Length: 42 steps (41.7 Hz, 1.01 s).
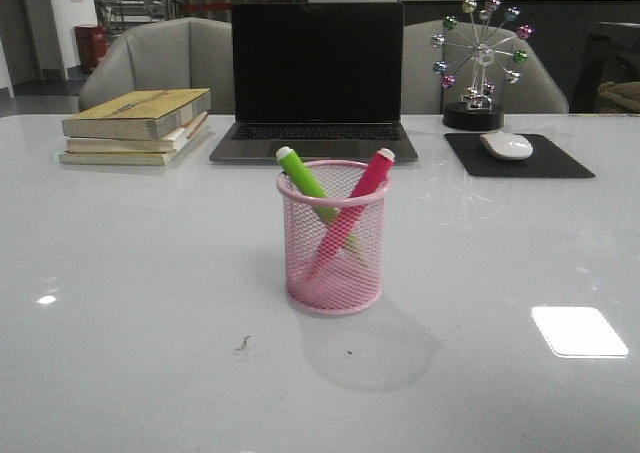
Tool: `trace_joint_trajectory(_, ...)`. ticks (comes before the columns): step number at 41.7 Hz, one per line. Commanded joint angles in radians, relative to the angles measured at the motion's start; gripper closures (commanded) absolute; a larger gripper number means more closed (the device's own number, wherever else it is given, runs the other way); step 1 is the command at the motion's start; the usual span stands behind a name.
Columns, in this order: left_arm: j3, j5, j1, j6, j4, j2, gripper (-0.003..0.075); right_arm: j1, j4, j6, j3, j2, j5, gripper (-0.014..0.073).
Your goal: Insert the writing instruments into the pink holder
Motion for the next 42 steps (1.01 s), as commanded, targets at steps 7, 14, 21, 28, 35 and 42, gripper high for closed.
trace_joint_trajectory(7, 0.076, -0.163, 0.333, -0.001, 0.048, -0.264, 0.0629, -0.003, -0.009, -0.011, -0.028, -0.002, -0.054, 0.0536)
trace_joint_trajectory(14, 0.211, -0.3, 0.527, 0.018, 0.048, -0.433, 0.0629, -0.003, -0.009, -0.011, -0.028, -0.002, -0.053, 0.0536)
trace_joint_trajectory(21, 0.375, -0.433, 0.643, 0.018, 0.045, -0.541, 0.0629, -0.003, -0.009, -0.011, -0.028, -0.002, -0.053, 0.0536)
trace_joint_trajectory(28, 0.537, -0.624, 0.72, 0.018, 0.028, -0.623, 0.0629, -0.003, -0.009, -0.011, -0.028, -0.002, -0.053, 0.0536)
trace_joint_trajectory(35, 0.608, -0.7, 0.765, 0.018, 0.017, -0.635, 0.0629, -0.003, -0.009, -0.011, -0.028, -0.002, -0.053, 0.0536)
trace_joint_trajectory(42, 0.61, -0.714, 0.788, 0.018, 0.015, -0.635, 0.0629, -0.003, -0.009, -0.011, -0.028, -0.002, -0.052, 0.0536)
